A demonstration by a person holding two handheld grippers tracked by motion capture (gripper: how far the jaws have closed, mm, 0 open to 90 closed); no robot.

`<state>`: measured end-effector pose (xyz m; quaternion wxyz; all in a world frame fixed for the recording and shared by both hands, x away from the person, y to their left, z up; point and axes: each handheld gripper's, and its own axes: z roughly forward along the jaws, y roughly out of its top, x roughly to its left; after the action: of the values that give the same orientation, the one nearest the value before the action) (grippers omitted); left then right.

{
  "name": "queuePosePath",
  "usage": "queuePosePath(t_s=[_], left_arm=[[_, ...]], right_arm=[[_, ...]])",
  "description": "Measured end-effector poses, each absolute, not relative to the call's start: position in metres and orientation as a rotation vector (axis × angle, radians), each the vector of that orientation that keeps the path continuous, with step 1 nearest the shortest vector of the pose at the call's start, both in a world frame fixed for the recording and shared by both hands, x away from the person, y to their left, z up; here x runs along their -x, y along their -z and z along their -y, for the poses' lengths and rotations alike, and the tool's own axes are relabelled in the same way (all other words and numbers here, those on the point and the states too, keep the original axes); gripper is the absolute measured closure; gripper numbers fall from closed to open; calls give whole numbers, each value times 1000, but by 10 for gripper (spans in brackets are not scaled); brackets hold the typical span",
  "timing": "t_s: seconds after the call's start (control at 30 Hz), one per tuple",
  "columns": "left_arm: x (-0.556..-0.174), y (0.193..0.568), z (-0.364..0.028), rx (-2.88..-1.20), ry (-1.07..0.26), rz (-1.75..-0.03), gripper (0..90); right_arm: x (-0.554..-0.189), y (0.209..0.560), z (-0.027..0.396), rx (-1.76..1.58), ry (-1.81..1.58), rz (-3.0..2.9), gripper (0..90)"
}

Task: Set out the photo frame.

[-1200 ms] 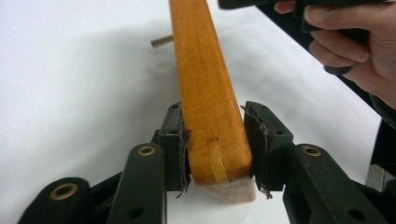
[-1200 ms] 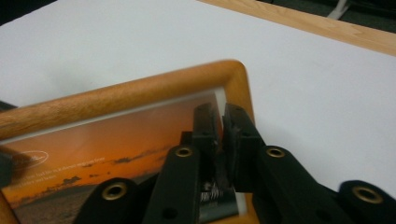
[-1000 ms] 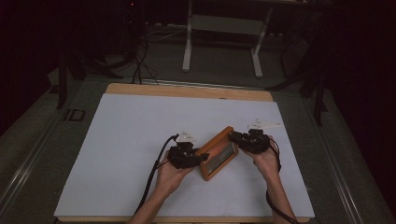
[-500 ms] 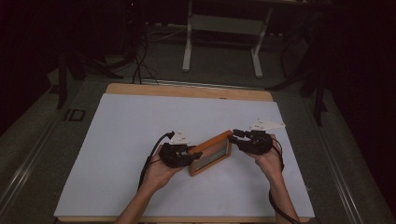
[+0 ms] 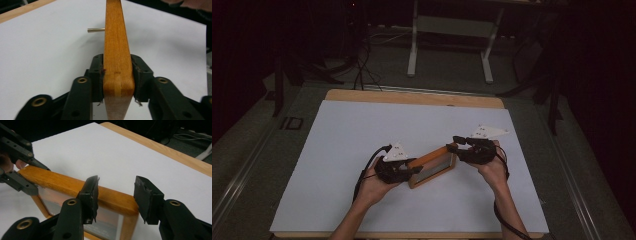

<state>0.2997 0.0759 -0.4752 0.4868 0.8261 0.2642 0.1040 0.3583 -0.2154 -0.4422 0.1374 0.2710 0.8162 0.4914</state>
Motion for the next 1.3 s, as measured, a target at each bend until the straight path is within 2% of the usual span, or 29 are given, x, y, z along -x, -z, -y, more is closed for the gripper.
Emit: queuePosePath(t_s=[0.1,0.2,0.23,0.3,0.33,0.37,0.47,0.7,0.9,1.3], left_arm=[[-296,484,-76,-1999,-242,-663,595],[-293,497,-76,-2018,-247,-689,589],[-292,503,-77,-1993,-205,-692,583],[-291,504,-77,-1983,-200,-689,613],[-289,503,-76,-1987,-244,-679,613],[-289,502,-76,-1994,-266,-678,665],[-290,500,-77,-2015,-270,-675,682],[-297,472,-83,-2083,-280,-591,686],[-307,441,-87,-2075,-264,-535,684],[-325,412,-79,-2040,-213,-438,683]], right_arm=[[-357,443,210,-769,-1428,-2377,535],[-357,444,207,-754,-1428,-2389,533],[-357,444,205,-745,-1430,-2395,531],[-357,444,204,-740,-1430,-2399,530],[-357,444,203,-734,-1435,-2407,527],[-357,445,202,-714,-1456,-2433,518],[-356,444,200,-683,-1467,-2453,513],[-351,441,201,-592,-1477,-2501,502],[-348,437,202,-518,-1492,-2530,485],[-344,433,193,-418,-1458,-2566,483]])
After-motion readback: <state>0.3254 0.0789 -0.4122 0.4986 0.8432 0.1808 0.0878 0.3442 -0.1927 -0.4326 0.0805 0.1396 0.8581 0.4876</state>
